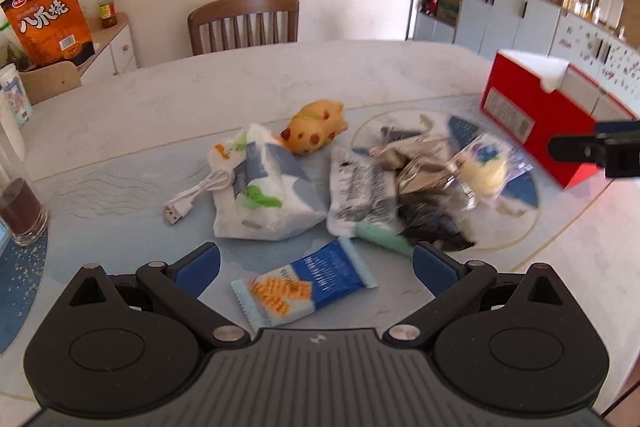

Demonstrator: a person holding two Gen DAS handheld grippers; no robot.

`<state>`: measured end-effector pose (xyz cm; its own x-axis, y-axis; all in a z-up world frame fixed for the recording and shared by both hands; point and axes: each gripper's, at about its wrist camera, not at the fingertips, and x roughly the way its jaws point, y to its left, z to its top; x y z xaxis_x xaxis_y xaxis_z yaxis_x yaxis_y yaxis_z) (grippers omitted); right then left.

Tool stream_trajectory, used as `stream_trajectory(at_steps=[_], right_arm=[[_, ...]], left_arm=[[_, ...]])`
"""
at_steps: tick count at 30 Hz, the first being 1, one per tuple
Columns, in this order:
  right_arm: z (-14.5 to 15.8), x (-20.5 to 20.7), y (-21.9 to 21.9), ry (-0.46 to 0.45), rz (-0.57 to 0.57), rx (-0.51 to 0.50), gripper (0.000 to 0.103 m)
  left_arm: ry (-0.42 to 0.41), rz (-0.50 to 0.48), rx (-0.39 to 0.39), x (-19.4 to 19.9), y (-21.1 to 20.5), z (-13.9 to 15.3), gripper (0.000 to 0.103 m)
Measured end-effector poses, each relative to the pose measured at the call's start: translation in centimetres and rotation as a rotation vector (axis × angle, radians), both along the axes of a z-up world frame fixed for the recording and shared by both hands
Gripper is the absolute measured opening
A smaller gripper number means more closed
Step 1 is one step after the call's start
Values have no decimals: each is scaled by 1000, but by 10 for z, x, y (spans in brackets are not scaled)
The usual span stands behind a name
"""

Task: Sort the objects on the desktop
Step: 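Grasp the blueberry cake bag with right tool while left tool grasps blue cracker packet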

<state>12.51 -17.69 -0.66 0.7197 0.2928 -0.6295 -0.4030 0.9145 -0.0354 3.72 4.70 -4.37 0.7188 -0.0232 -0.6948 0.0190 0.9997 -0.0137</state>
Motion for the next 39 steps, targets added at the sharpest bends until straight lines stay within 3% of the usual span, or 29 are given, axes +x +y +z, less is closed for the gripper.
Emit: stream_trajectory(at_steps=[7, 25, 30, 33, 39], right_arm=[[-26, 37, 7, 34, 43, -40, 95], [-69, 81, 26, 99, 73, -125, 96], [-76, 87, 29, 121, 75, -114, 94], [-76, 89, 31, 127, 75, -108, 86], [-73, 88, 31, 139, 77, -93, 77]], left_arm=[[38, 26, 30, 13, 6, -26, 103], [72, -67, 64, 29, 4, -58, 101], [61, -67, 49, 30, 3, -58, 93], [59, -65, 34, 29, 3, -58, 88], [48, -80, 32, 29, -1, -55, 67]])
